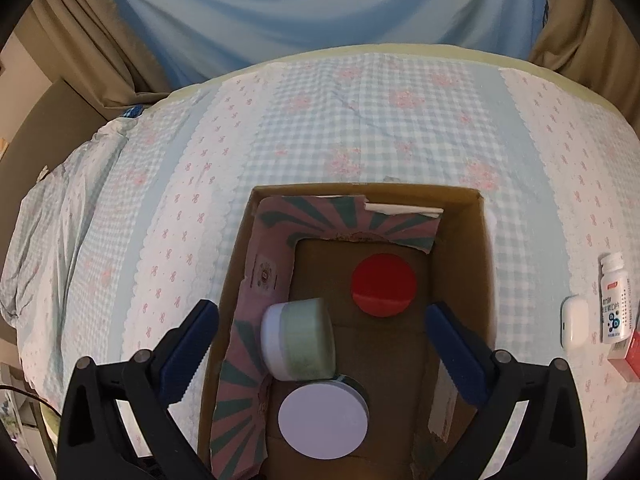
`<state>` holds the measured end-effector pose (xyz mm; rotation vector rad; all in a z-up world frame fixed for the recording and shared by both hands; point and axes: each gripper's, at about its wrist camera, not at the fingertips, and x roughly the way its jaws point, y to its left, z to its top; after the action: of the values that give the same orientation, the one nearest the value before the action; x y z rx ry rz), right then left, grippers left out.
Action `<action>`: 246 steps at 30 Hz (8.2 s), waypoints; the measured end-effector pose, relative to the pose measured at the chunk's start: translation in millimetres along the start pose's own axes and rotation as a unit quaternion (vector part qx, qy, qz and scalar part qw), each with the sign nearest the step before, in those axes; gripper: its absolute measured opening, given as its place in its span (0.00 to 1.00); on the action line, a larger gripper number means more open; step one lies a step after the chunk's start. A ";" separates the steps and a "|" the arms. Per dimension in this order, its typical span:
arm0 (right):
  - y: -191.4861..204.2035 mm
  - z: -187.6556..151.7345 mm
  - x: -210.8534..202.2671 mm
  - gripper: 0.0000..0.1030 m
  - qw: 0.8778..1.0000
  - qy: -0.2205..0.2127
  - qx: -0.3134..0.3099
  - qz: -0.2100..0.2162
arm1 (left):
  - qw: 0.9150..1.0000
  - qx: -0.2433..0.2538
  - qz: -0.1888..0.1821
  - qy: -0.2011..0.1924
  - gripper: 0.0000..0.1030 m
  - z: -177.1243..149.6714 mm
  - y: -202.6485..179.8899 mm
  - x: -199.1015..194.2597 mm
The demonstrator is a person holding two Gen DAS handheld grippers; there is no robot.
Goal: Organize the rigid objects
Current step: 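Carry the green-labelled jar into the box with the right gripper and release it, then move the right gripper to the red MARUBI box and close on it, then carry the red box into the cardboard box with the right gripper and release, then move the right gripper to the black-lidded Metal DX jar and grasp it, then carry the Metal DX jar into the box with the right gripper and release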
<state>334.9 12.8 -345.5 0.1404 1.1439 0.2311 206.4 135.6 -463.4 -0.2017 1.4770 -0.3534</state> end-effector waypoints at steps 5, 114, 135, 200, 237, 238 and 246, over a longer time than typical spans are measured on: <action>-2.0 -0.4 -8.5 1.00 1.000 -0.008 0.001 0.001 | 1.000 -0.005 0.000 -0.001 0.27 -0.8 -2.1 0.0; -304.1 -77.2 -177.3 0.38 0.992 -0.001 0.116 -0.043 | 0.998 0.024 0.055 -0.017 0.27 -14.8 -36.4 0.9; -59.8 -56.1 -65.5 0.38 0.994 0.028 0.096 0.035 | 0.998 0.051 0.031 -0.009 0.27 -8.7 -29.7 -3.2; -281.9 -106.7 -186.6 1.00 0.974 -0.037 0.172 -0.145 | 0.998 -0.021 0.026 -0.052 0.27 -43.7 1.8 -0.2; -458.0 -69.1 -57.3 0.52 0.951 0.033 0.284 -0.117 | 0.995 -0.031 0.075 -0.052 0.27 -39.2 -33.1 6.0; -459.6 -69.6 -58.2 0.51 0.951 0.032 0.284 -0.116 | 0.995 -0.032 0.075 -0.052 0.27 -39.1 -33.8 6.1; -456.5 -75.9 -75.7 0.51 0.953 0.003 0.281 -0.111 | 0.995 -0.030 0.076 -0.049 0.27 -38.0 -30.9 6.6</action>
<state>286.0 -448.5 -413.6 0.5116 1.1976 -0.3012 165.7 107.6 -462.3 -0.1521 1.3984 -0.1733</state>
